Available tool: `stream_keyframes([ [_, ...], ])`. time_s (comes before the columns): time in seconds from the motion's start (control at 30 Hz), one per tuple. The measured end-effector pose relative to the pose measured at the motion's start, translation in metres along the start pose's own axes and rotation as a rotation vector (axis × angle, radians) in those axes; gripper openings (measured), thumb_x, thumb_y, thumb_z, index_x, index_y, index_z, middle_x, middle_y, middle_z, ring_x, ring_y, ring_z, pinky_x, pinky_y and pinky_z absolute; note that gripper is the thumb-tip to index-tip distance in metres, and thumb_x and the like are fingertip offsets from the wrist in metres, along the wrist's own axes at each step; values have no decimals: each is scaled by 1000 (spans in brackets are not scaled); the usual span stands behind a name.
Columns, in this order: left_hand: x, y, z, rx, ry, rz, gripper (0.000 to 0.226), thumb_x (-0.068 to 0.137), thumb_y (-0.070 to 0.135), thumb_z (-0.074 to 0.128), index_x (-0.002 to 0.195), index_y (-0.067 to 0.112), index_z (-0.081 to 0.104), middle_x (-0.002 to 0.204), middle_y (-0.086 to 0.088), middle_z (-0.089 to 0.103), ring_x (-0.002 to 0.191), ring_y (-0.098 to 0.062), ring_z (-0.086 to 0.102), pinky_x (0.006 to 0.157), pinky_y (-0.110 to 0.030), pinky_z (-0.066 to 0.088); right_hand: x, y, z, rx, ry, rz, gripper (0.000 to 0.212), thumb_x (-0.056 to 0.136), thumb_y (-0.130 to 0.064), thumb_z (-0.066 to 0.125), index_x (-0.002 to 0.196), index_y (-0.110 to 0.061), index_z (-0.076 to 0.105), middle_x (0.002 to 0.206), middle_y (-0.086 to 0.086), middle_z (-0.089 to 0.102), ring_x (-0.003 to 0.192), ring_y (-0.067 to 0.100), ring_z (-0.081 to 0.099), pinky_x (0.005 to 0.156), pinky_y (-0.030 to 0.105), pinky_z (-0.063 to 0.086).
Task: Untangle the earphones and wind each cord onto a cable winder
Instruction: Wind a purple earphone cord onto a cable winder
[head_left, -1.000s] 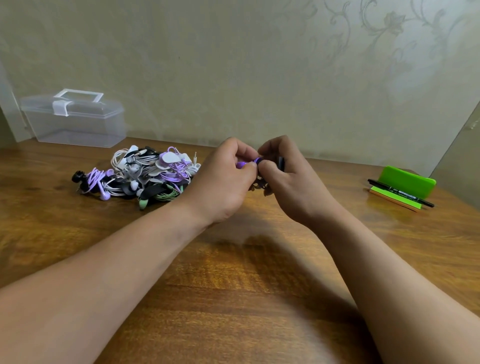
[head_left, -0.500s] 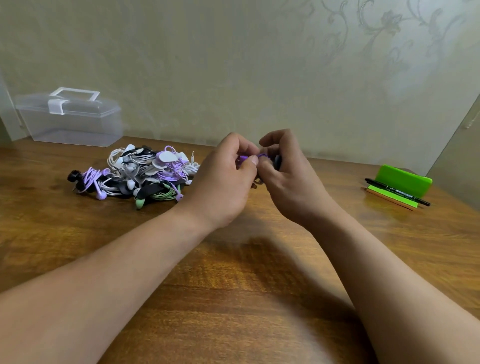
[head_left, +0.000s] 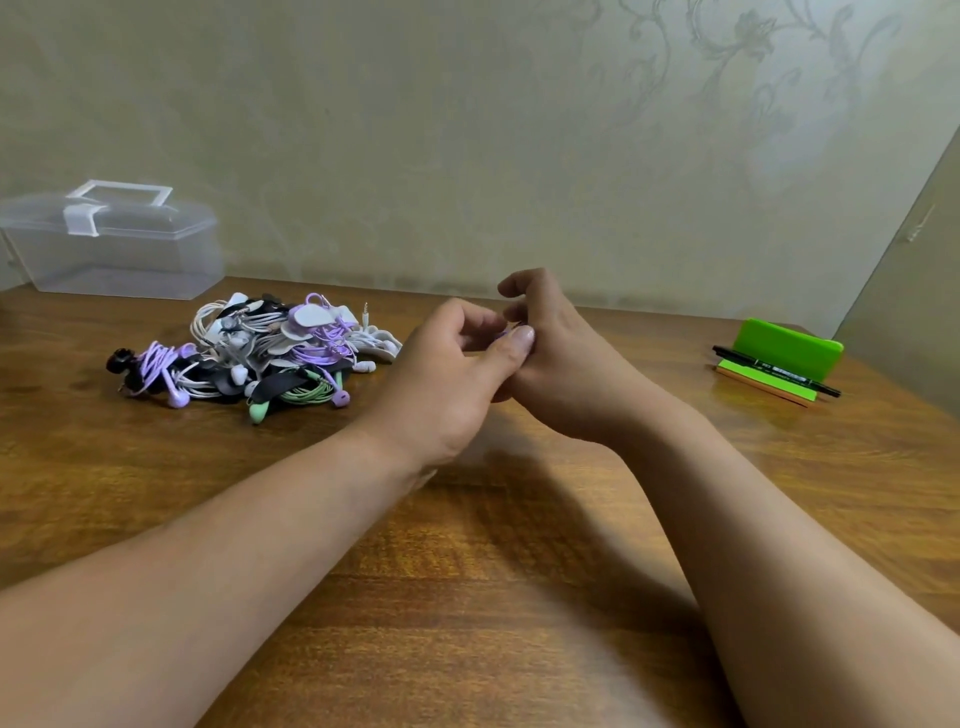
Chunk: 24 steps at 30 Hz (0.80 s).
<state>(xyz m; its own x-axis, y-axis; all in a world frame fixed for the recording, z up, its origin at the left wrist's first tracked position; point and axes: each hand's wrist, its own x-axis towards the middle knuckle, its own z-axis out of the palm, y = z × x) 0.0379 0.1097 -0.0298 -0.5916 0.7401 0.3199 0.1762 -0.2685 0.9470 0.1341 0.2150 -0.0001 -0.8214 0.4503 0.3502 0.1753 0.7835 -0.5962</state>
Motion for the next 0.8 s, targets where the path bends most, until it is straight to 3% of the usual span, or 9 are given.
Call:
stream_keyframes([
  [0.17,5,0,-4,-133,41,-95,2,100,11,64,101,12,64,94,-7,72,83,-13,71,71,-27,59,-5,3,-8,-65,-72,3,75,90,-26,74,154,-15,36,149,2,49,130,17,53,105,29,48],
  [0.3,11,6,-14,-335,76,-181,8,104,9,57,99,7,63,117,-21,66,96,-26,75,85,-40,63,0,14,-9,15,130,2,50,98,-3,62,145,-18,60,138,-4,66,130,9,58,115,34,46],
  [0.47,12,8,-17,-444,92,-215,10,104,8,56,100,2,63,125,-30,66,110,-38,72,87,-42,63,6,24,1,107,273,-3,36,100,-5,65,133,-21,71,122,-7,75,118,6,66,106,37,54],
  [0.53,12,9,-18,-467,92,-226,10,104,8,57,103,1,63,124,-30,66,113,-40,70,85,-40,63,5,23,2,94,299,-17,36,100,-5,66,132,-22,72,121,-8,75,115,5,66,103,30,54],
  [0.63,12,10,-19,-506,84,-239,12,104,9,57,108,-1,63,125,-29,67,109,-36,72,82,-38,63,4,21,2,10,338,-50,39,99,2,62,129,-21,74,118,-6,74,101,-2,66,87,7,48],
  [0.7,12,9,-19,-522,86,-241,16,104,8,56,112,-4,62,125,-29,67,109,-35,73,81,-37,63,4,22,1,-43,359,-56,40,99,4,61,128,-19,74,117,-2,73,98,1,66,81,1,45],
  [0.73,13,9,-19,-530,84,-239,18,104,7,56,115,-6,61,125,-30,67,110,-36,72,81,-36,63,6,22,1,-55,370,-52,38,99,2,62,127,-19,74,116,-1,73,101,5,67,83,3,47],
  [0.8,13,9,-18,-541,75,-241,24,104,8,56,121,-9,60,125,-30,67,113,-37,71,81,-36,63,7,24,2,-14,389,3,32,98,-5,66,124,-20,75,111,-2,76,99,11,70,86,21,57],
])
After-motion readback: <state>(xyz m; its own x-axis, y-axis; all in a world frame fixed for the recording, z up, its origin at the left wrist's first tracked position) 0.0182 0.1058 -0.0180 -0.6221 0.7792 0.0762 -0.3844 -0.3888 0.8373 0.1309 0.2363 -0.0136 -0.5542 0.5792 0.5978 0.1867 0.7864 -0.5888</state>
